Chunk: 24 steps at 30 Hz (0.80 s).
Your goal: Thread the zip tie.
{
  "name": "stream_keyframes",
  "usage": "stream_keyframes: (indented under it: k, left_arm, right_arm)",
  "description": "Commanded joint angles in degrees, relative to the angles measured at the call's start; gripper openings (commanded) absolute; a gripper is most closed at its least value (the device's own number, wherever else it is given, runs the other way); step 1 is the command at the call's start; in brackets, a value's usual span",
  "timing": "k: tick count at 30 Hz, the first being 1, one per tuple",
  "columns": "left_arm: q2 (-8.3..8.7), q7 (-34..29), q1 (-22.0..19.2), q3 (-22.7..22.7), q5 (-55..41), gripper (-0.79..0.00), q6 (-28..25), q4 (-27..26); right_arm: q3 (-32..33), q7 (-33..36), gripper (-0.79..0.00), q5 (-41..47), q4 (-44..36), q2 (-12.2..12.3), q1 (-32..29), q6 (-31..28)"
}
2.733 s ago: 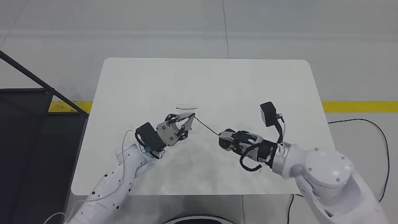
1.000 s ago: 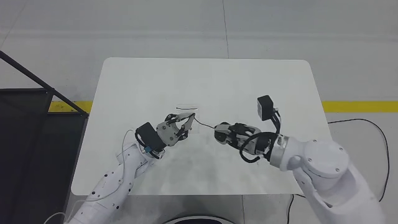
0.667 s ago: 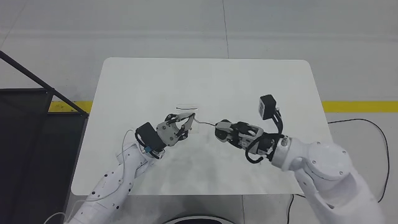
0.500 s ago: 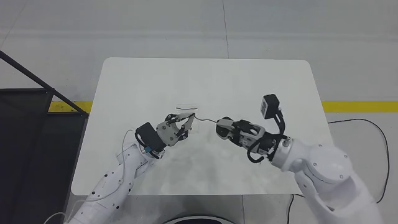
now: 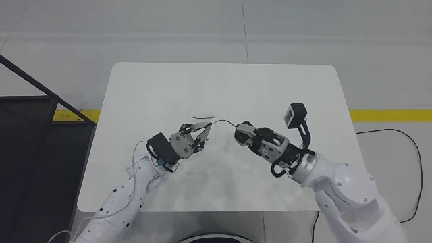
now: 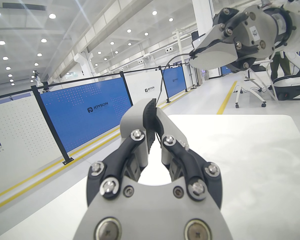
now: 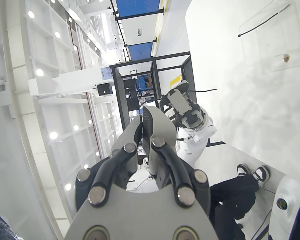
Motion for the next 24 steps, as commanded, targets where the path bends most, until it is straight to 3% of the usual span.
stream_keyframes:
  k: [1, 24]
  left_arm:
    - [0.00, 0.00, 0.00, 0.00, 0.00, -0.785, 0.00, 0.00]
    - [0.03, 0.48, 2.03, -2.11, -3.35, -0.785, 2.98, -2.45]
  right_arm:
    - [-0.05, 0.22, -0.785, -0.28, 0.10, -0.03, 0.01, 0.27]
    - [1.66, 2.50, -0.785, -4.94, -0.34, 0.00, -2.52, 1.96]
